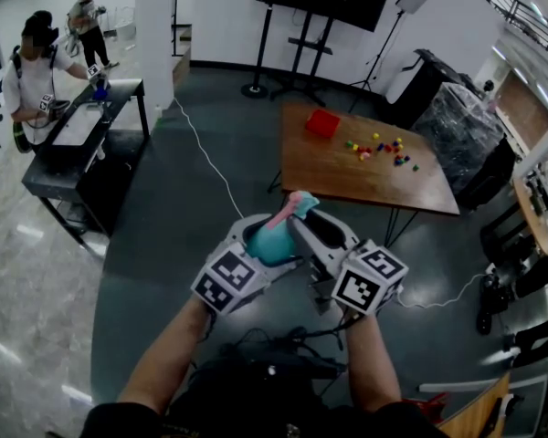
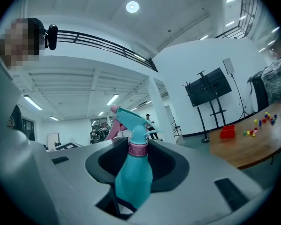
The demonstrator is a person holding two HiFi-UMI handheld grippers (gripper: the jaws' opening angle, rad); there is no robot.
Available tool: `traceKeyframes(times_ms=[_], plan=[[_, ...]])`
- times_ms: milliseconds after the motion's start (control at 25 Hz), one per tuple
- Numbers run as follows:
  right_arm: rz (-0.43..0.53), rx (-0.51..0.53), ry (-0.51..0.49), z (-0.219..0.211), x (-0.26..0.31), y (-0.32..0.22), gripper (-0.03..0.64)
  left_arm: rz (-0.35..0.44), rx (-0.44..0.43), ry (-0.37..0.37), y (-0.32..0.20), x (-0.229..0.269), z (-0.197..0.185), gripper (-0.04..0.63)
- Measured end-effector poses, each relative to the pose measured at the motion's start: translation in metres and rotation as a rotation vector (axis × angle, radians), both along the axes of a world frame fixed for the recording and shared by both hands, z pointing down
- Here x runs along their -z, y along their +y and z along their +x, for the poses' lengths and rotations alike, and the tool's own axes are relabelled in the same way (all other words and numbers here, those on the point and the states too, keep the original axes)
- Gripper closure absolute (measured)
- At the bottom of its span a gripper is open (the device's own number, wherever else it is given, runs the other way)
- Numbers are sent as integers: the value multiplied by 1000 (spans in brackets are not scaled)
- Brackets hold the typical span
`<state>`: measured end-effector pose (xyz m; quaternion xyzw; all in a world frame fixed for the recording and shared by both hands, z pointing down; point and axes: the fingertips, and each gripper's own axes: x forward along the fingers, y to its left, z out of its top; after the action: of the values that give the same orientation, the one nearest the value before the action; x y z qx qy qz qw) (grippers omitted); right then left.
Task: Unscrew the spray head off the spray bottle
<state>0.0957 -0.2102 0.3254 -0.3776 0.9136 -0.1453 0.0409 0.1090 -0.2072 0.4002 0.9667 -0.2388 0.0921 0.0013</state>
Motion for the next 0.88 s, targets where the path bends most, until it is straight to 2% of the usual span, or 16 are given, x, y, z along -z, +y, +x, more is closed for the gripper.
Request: traceKeyframes(times_ms=[440, 560, 760, 880], plan=[[69, 238, -20, -7, 16, 29, 482, -88, -293, 109, 38, 17, 5, 170], [89, 312, -24, -11, 19, 42, 482, -96, -364, 115, 53, 18, 10, 170], [127, 370, -5, -17, 22, 52, 483, -81, -395, 129, 61, 21, 13, 170], [140, 292, 13, -16, 22, 46, 472, -69, -327, 138, 51, 22, 9, 172]])
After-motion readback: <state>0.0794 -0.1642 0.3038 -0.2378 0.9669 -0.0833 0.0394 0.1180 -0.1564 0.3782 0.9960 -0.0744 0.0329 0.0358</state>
